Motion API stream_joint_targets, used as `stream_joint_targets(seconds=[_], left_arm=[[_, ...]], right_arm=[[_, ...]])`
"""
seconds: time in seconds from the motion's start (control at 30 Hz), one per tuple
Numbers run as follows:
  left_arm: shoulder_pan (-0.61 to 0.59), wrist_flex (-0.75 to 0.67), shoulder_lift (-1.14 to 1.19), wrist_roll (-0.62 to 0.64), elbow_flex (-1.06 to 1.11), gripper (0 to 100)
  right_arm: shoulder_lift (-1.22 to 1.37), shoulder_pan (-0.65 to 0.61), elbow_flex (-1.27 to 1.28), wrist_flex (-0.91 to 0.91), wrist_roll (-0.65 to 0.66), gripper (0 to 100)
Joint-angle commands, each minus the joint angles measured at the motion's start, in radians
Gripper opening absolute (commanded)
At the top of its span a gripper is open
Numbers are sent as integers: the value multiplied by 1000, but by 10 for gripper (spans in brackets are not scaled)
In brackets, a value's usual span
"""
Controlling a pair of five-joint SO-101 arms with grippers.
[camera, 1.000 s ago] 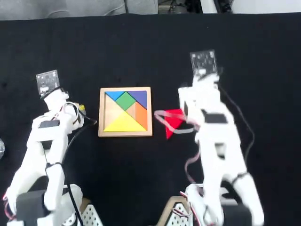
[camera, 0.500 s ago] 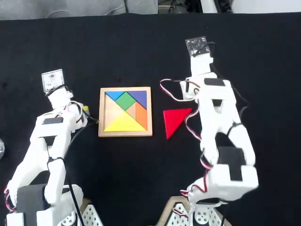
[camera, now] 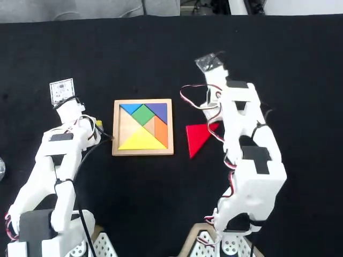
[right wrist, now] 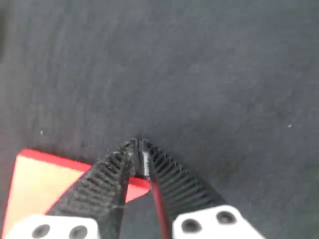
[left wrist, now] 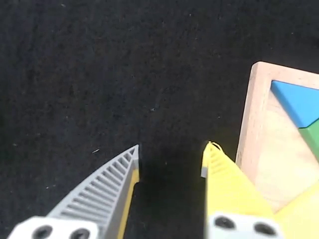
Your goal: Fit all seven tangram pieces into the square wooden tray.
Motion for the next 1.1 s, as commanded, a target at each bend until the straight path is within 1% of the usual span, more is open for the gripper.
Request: stream_joint_targets(seconds=[0.0,0.2,0.3,0.43,0.53,0.63,0.77,0.83,0.9,0.97,1.07], left_arm=[[7,-14,0,2,-53,209],[8,-14,0,2,-54,209],[8,-14,0,2,-54,209],[8,-14,0,2,-54,209],[12,-14,0,2,-54,209],[13,-14,0,2,-54,209],[10,-14,0,2,-51,209],[7,-14,0,2,-51,209],[7,-14,0,2,-50,209],[7,-14,0,2,-50,209],[7,-14,3,2,-53,209]], right_arm=[[-12,12,-44,60,60,10],[-15,15,-41,310,252,10],[-62,46,-27,411,307,10],[-229,100,59,479,411,10],[-441,87,196,503,486,10],[-708,-20,392,448,511,10],[-1021,-244,693,285,508,10],[-1119,-351,803,239,503,10],[-1144,-419,845,206,445,10],[-1116,-428,846,157,400,10],[-1015,-431,826,100,393,10]])
